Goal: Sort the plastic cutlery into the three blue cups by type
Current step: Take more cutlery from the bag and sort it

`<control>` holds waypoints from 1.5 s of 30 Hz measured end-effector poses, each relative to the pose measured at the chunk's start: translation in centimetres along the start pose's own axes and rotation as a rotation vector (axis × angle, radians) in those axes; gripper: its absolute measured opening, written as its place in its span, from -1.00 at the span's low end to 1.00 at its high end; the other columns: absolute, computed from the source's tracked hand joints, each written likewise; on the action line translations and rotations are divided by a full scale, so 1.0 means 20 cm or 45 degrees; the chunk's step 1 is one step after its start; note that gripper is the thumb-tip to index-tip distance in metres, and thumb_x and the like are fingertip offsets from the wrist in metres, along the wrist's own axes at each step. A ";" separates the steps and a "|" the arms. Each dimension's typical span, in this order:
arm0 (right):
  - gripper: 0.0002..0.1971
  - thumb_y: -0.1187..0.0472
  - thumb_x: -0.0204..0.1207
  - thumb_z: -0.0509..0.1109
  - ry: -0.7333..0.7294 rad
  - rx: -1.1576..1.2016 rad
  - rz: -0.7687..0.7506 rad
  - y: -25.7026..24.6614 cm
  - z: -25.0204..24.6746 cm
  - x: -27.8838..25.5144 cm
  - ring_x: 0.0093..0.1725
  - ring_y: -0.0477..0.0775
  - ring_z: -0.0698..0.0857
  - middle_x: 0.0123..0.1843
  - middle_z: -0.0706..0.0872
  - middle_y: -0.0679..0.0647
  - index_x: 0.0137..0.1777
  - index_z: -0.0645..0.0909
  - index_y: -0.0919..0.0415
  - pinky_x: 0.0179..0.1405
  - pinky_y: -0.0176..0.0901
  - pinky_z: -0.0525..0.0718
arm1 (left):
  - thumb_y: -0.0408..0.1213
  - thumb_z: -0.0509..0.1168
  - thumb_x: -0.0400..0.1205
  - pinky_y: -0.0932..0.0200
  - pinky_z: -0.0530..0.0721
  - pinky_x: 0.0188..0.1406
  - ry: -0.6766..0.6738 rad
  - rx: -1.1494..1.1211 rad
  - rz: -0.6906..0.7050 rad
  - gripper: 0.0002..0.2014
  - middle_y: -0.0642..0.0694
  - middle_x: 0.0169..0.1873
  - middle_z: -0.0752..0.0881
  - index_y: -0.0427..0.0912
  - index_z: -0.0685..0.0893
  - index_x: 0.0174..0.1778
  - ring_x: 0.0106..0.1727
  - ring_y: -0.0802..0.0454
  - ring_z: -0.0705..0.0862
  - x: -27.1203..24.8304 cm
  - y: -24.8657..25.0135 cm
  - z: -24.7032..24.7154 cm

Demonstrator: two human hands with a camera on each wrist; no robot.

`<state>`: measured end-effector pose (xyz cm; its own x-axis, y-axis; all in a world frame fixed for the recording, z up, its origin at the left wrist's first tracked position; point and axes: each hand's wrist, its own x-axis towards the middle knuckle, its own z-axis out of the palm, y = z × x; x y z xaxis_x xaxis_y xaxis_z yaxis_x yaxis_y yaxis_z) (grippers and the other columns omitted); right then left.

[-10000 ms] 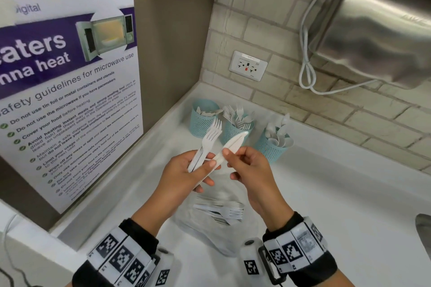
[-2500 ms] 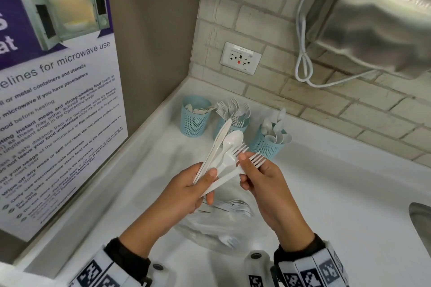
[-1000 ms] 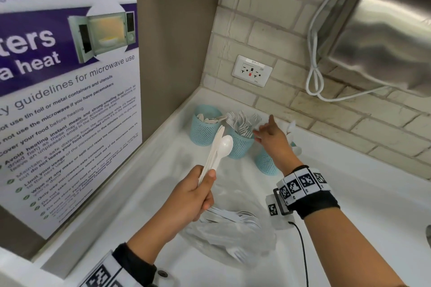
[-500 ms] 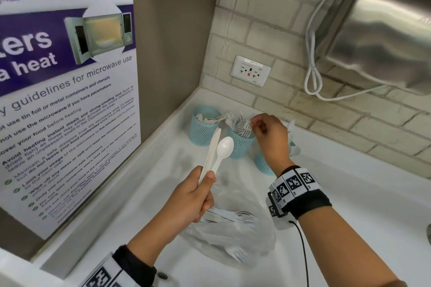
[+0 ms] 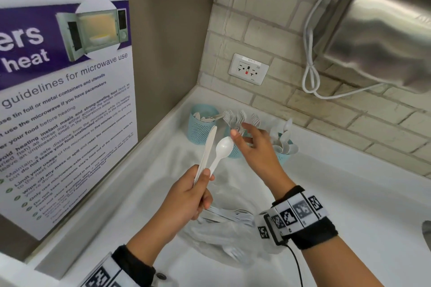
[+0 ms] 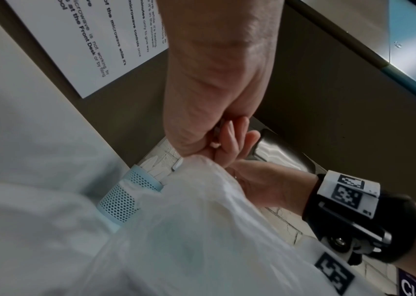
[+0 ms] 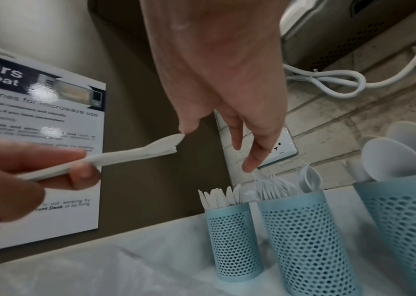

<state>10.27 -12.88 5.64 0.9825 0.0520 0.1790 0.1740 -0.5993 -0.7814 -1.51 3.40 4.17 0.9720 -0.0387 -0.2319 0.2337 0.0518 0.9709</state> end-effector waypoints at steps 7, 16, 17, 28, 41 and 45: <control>-0.82 -0.03 0.51 0.45 -0.299 0.295 0.094 -0.07 -0.05 -0.13 -0.32 -0.16 0.63 -0.28 0.72 -0.04 -0.07 0.74 0.06 -0.32 -0.34 0.55 | -0.05 0.09 0.73 0.31 0.29 -0.65 -0.021 0.018 0.011 -0.73 -0.06 -0.59 0.55 -0.15 0.58 0.02 -0.65 0.11 0.31 0.00 0.00 0.02; -0.85 0.38 0.63 0.30 0.499 0.757 0.141 0.05 -0.39 -0.03 -0.38 -0.07 0.78 -0.24 0.74 0.13 0.16 0.53 0.24 -0.24 -0.30 0.75 | -0.12 0.09 0.74 0.32 0.28 -0.66 -0.016 0.056 0.038 -0.75 0.02 -0.61 0.43 -0.14 0.61 -0.04 -0.64 0.15 0.29 0.00 -0.02 0.01; -0.86 0.35 0.65 0.26 0.600 0.698 0.108 0.07 -0.44 -0.02 -0.30 -0.04 0.81 -0.18 0.74 0.11 0.16 0.55 0.25 -0.13 -0.25 0.76 | -0.10 0.09 0.74 0.33 0.27 -0.67 -0.008 0.047 0.036 -0.74 0.05 -0.61 0.38 -0.16 0.61 -0.06 -0.63 0.16 0.27 0.01 -0.02 0.01; -0.66 0.23 0.67 0.15 0.505 0.221 0.265 0.32 -0.45 0.03 0.08 0.05 0.77 0.02 0.73 -0.05 0.39 0.56 0.10 0.35 0.09 0.63 | -0.02 0.04 0.74 0.31 0.25 -0.66 -0.038 -0.067 0.001 -0.65 0.07 -0.59 0.33 -0.17 0.60 -0.10 -0.61 0.17 0.25 0.01 -0.02 0.03; -0.68 -0.01 0.48 0.38 -0.435 0.380 0.171 -0.06 -0.22 -0.15 -0.29 -0.12 0.68 -0.09 0.76 0.03 0.13 0.71 0.15 -0.31 -0.32 0.58 | -0.17 0.15 0.72 0.30 0.31 -0.62 -0.115 0.053 0.103 -0.81 -0.01 -0.46 0.67 -0.19 0.61 0.00 -0.61 0.17 0.34 0.01 -0.03 0.02; -0.91 0.27 0.56 0.40 -0.582 0.521 0.159 -0.12 -0.15 -0.16 -0.40 -0.11 0.61 -0.21 0.73 0.08 -0.01 0.71 0.23 -0.35 -0.34 0.58 | -0.15 0.18 0.71 0.29 0.31 -0.61 -0.086 0.046 0.140 -0.83 -0.02 -0.46 0.66 -0.11 0.63 -0.06 -0.60 0.15 0.34 0.00 -0.02 0.01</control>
<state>6.47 -13.94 8.74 0.9104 0.3920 -0.1321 -0.0218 -0.2736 -0.9616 -1.59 3.17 3.88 0.9875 -0.1019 -0.1203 0.1233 0.0235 0.9921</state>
